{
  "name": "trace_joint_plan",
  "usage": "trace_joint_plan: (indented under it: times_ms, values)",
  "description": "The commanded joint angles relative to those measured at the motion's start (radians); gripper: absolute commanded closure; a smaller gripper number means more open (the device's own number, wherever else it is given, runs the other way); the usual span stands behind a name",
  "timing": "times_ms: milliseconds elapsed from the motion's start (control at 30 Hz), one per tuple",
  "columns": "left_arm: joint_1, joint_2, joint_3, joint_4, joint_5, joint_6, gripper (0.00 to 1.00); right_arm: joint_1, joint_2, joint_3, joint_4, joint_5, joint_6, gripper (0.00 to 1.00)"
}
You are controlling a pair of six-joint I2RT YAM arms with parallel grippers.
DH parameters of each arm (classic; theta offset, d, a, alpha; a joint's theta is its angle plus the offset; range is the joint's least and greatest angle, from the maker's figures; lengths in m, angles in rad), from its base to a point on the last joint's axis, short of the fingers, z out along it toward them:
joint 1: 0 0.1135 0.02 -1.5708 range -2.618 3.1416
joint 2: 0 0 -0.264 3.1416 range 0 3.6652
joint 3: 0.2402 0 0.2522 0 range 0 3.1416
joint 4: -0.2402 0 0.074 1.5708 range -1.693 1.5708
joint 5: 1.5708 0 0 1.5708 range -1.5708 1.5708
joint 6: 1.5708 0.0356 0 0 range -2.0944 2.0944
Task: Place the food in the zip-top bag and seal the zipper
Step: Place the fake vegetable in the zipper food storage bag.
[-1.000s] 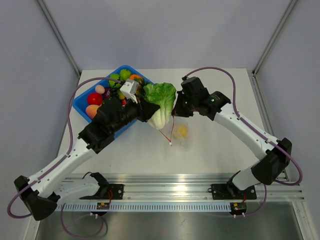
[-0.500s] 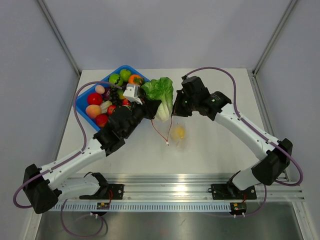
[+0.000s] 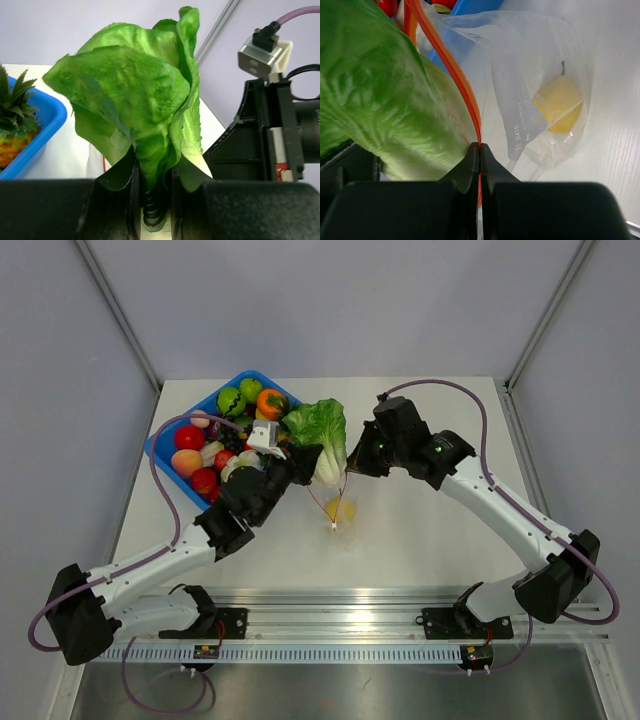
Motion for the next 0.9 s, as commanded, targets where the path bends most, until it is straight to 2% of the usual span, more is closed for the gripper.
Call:
trace_joint_plan:
  times_ms: [0,233,467,867]
  values:
    - [-0.012,-0.027,-0.052,0.017,-0.03,0.036,1.0,0.007,-0.062,0.016,0.14,-0.029,0.073,1.0]
    - [-0.012,-0.083,-0.108,0.0,-0.025,0.044,1.0,0.001,-0.073,-0.003,0.16,-0.009,0.102,1.0]
    - [-0.018,-0.066,-0.106,-0.006,0.007,0.041,1.0,0.0,-0.044,-0.022,0.209,-0.025,0.128,1.0]
    - [-0.024,-0.087,-0.132,-0.078,-0.035,-0.136,1.0,-0.003,-0.046,-0.11,0.304,0.011,0.16,1.0]
